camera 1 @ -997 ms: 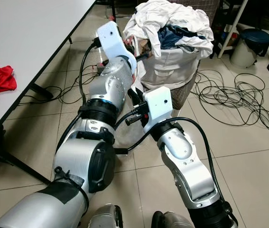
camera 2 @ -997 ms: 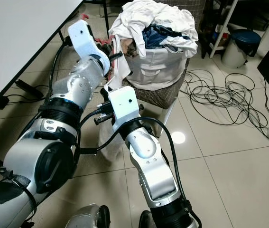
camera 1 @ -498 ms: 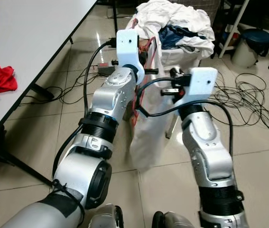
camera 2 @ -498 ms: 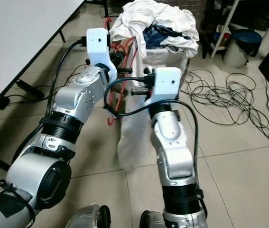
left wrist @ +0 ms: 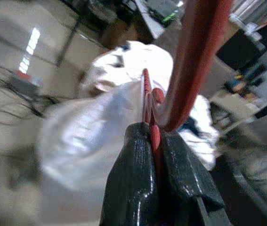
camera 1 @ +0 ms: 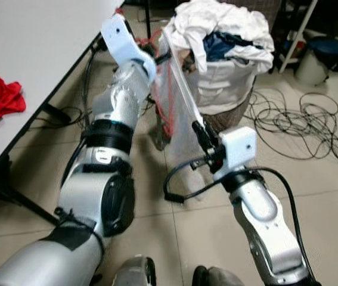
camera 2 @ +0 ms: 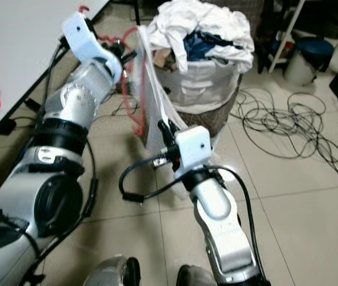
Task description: Hang hanger
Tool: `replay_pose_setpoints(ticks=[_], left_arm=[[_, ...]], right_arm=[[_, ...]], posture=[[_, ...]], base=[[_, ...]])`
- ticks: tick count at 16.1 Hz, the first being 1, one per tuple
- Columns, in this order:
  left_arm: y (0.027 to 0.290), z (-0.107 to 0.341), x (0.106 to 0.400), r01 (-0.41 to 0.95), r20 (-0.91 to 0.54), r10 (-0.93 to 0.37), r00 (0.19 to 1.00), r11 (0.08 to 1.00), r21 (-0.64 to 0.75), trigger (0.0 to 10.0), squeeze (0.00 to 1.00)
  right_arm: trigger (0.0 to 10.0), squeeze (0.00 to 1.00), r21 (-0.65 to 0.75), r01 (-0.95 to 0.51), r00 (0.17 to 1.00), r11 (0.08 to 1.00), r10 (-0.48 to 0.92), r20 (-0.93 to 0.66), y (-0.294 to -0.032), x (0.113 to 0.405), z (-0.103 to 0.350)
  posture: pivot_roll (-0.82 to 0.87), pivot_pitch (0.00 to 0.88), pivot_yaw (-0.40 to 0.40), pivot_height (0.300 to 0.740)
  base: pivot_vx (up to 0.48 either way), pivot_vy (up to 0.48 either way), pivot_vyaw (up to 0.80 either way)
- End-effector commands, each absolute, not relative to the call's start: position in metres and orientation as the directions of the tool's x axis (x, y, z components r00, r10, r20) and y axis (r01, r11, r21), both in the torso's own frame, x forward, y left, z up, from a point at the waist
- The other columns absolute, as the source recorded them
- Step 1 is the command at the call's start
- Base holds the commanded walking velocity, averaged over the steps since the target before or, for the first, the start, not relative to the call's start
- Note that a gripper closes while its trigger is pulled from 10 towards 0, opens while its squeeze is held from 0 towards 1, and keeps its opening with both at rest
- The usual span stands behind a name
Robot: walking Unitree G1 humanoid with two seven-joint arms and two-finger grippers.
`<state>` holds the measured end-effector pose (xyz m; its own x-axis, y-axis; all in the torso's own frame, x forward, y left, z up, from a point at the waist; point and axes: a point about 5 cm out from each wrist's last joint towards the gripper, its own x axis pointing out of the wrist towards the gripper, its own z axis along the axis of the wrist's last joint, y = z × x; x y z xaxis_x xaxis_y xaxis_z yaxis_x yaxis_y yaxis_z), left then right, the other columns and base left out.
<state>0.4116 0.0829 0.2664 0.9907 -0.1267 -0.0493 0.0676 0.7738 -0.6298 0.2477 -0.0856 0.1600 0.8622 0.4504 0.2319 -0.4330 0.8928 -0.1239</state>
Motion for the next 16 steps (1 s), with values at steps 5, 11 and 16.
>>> replay_pose_setpoints(ticks=[5,11,16], left_arm=[[0.068,0.287,0.412,0.08,-0.057,-0.201,0.978,0.613,-0.786,10.0,0.0],[0.08,0.28,0.415,0.043,-0.038,-0.106,0.994,0.668,-0.743,10.0,0.0],[0.089,0.288,0.419,0.08,0.001,-0.117,0.993,0.669,-0.739,10.0,0.0]], right_arm=[[10.0,0.0,-0.238,-0.487,0.833,0.84,0.529,0.16,-0.076,0.25,0.131],[10.0,0.0,-0.235,-0.516,0.777,0.824,0.565,0.276,-0.059,0.244,0.149],[10.0,0.0,-0.233,-0.5,0.802,0.834,0.548,0.24,-0.077,0.232,0.136]], posture=[[-0.1,0.096,0.094,0.74],[-0.09,0.101,0.086,0.74],[-0.1,0.102,0.092,0.74]], base=[[0.0,0.0,0.0],[0.0,0.0,0.0],[0.0,0.0,0.0]])
